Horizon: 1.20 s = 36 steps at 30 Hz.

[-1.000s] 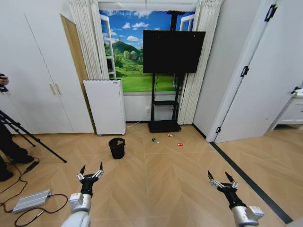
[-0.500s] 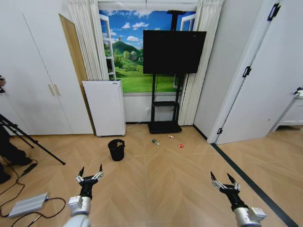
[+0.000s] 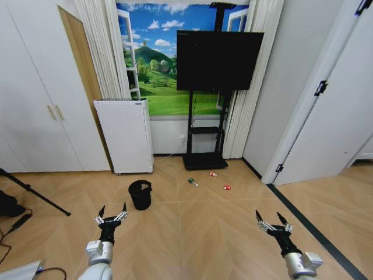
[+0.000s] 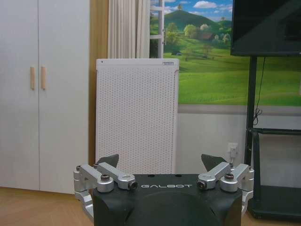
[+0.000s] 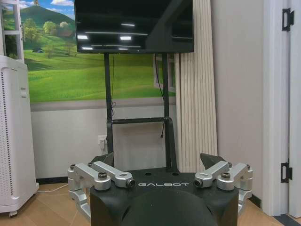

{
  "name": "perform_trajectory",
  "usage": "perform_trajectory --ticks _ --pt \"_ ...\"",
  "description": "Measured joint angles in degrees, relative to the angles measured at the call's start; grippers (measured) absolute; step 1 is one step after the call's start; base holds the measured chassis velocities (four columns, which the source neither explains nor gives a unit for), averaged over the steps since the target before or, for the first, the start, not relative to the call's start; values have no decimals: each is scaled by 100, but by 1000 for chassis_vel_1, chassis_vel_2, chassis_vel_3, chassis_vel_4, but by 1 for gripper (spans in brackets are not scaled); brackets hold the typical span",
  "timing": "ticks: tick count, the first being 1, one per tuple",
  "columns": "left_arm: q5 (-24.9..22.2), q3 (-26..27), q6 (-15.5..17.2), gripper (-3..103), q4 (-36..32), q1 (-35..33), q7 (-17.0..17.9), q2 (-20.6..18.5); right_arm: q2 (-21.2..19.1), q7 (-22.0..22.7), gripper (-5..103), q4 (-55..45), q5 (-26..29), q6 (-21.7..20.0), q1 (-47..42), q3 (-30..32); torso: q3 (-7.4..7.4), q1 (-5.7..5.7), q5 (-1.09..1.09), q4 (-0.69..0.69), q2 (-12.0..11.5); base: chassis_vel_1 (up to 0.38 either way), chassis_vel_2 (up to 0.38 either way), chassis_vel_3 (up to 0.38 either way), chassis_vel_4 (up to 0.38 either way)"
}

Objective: Pick up the trash bin and place the garbage on the floor into it.

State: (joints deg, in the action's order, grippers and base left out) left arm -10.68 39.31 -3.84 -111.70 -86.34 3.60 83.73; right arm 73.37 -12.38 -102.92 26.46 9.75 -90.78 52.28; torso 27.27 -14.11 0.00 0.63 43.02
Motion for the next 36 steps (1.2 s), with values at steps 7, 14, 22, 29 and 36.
perform_trajectory --ticks 7,14,22,29,36 --pt "-2 -30 21 99 101 83 -5 -8 -10 8 100 46 37 -30 80 -46 2 -2 0 -1 -1 -358 371 365 -371" --pt "-2 -32 26 99 138 98 -7 -8 -13 7 100 88 40 -31 105 -70 1 0 0 -1 0 -360 354 353 -362" --pt "9 -34 27 100 145 95 -10 -2 -16 0 100 106 83 -23 109 -96 1 -1 -2 -1 -1 -346 346 350 -354" --pt "24 -40 28 100 146 91 -10 2 -29 1 100 115 112 -15 105 -96 1 0 -2 -1 0 -366 354 362 -354" --pt "31 -44 27 99 143 82 -11 -5 -6 122 100 156 69 195 145 -156 0 0 0 0 1 -356 349 359 -347"
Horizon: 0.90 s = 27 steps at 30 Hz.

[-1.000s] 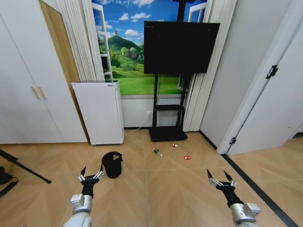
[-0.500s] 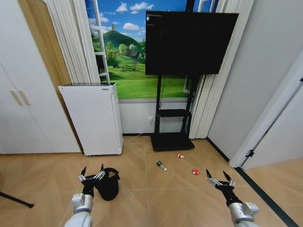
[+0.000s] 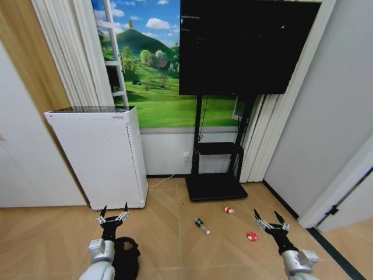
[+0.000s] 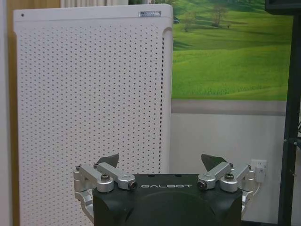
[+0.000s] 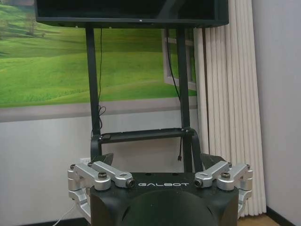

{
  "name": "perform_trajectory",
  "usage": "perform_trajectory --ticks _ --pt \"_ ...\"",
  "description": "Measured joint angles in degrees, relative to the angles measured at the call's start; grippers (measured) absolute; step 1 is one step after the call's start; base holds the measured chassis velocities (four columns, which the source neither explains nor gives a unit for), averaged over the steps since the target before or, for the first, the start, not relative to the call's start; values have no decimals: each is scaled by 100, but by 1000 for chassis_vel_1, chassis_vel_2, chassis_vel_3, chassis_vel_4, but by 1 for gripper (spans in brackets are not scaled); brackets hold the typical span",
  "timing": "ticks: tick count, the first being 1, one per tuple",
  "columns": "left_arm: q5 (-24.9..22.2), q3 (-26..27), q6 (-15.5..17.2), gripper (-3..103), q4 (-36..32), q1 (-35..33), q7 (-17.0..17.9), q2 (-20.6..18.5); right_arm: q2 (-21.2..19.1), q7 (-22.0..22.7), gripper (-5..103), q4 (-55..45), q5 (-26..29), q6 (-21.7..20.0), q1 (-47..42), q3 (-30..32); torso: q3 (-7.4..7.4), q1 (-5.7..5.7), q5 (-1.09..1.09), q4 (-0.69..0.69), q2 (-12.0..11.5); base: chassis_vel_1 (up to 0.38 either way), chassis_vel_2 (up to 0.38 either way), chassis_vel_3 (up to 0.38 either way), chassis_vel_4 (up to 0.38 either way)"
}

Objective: Pick up the trash bin and place the garbage on the floor into it.

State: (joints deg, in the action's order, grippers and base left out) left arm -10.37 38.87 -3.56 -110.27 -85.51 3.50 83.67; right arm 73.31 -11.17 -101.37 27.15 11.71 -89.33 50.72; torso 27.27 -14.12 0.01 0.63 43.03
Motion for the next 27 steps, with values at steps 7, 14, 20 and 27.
perform_trajectory --ticks 7,14,20,27 --pt "-39 -12 9 99 -4 -6 3 -6 9 74 100 2 -68 61 35 -24 2 -5 1 0 -2 -170 204 148 -167" --pt "-122 -12 48 99 -22 -16 44 -8 33 17 100 17 -137 110 19 -25 -1 4 -1 1 0 47 -31 -39 22" --pt "-231 -32 83 99 -38 -16 56 -8 46 -45 100 32 -129 127 24 -26 -1 4 0 0 1 23 -33 -40 22" --pt "-242 -65 102 100 -25 6 66 3 37 -76 100 74 -109 145 63 -35 -29 24 -1 2 -50 0 0 0 0"
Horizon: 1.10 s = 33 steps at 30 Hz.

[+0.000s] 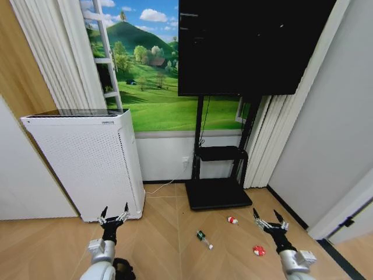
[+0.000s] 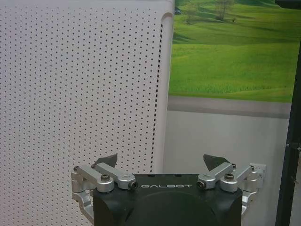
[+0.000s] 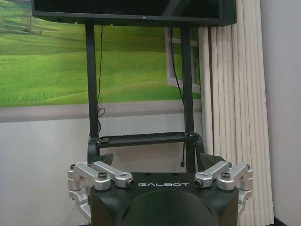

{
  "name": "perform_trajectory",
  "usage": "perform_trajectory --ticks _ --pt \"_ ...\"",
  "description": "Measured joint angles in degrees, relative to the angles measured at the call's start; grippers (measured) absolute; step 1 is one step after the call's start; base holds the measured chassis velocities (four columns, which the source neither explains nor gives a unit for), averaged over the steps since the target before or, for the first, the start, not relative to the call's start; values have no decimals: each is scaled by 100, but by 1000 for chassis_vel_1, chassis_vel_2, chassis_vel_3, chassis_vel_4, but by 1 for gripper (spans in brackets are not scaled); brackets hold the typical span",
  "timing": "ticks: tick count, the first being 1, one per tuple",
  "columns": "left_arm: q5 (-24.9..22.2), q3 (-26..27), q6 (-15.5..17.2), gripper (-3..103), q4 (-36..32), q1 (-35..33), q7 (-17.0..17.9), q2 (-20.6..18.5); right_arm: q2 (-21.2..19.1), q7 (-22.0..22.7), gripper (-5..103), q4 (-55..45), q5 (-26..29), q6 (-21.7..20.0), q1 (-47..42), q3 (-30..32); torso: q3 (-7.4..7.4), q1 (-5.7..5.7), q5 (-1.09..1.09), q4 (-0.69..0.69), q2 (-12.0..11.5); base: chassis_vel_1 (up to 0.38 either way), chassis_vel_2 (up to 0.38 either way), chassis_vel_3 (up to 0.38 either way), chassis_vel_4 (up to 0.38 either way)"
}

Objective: Pick up the trash bin and place the garbage on the floor into it.

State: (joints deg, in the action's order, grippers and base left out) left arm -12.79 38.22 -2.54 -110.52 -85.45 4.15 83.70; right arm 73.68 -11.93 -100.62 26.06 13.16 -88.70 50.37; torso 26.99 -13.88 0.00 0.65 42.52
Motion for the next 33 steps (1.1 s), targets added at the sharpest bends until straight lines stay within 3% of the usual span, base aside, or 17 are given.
perform_trajectory --ticks 33 --pt "-7 44 15 100 -13 -19 9 -3 14 -55 100 25 -7 124 -14 -75 -521 369 0 -1 -885 0 0 0 0"
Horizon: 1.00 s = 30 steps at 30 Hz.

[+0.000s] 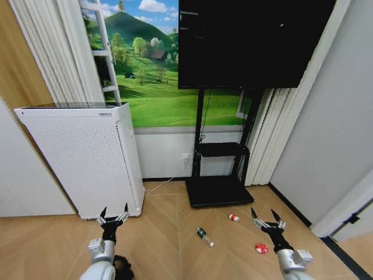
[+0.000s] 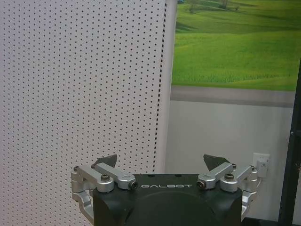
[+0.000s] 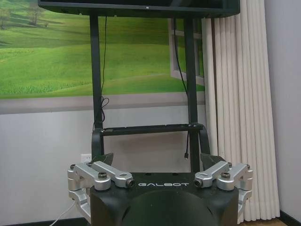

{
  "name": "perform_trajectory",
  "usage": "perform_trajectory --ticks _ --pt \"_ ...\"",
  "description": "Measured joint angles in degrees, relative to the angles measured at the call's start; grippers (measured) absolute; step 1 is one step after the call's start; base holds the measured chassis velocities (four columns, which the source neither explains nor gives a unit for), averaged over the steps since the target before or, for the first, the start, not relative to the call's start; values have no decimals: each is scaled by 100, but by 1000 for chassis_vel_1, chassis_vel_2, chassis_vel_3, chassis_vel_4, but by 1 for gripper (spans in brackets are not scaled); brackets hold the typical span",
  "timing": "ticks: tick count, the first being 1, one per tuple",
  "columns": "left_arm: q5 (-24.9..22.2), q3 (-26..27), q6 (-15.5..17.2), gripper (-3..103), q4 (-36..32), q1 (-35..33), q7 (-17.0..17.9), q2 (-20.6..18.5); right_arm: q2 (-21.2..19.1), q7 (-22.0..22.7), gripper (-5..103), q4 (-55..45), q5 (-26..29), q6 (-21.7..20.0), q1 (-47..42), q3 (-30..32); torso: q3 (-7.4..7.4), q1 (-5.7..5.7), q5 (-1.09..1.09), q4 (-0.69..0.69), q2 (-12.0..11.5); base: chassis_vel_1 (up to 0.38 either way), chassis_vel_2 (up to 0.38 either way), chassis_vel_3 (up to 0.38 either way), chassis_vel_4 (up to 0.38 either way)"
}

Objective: Pick up the trash bin and place the garbage on the floor into it.

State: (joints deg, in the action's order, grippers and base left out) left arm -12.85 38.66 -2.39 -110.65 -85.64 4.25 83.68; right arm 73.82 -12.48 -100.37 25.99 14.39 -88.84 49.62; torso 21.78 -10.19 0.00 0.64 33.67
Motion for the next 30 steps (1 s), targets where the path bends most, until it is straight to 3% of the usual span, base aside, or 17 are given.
perform_trajectory --ticks 30 --pt "8 16 -12 100 -57 -23 12 0 -13 -91 100 -83 16 80 -95 83 -450 267 0 0 -717 0 0 0 0"
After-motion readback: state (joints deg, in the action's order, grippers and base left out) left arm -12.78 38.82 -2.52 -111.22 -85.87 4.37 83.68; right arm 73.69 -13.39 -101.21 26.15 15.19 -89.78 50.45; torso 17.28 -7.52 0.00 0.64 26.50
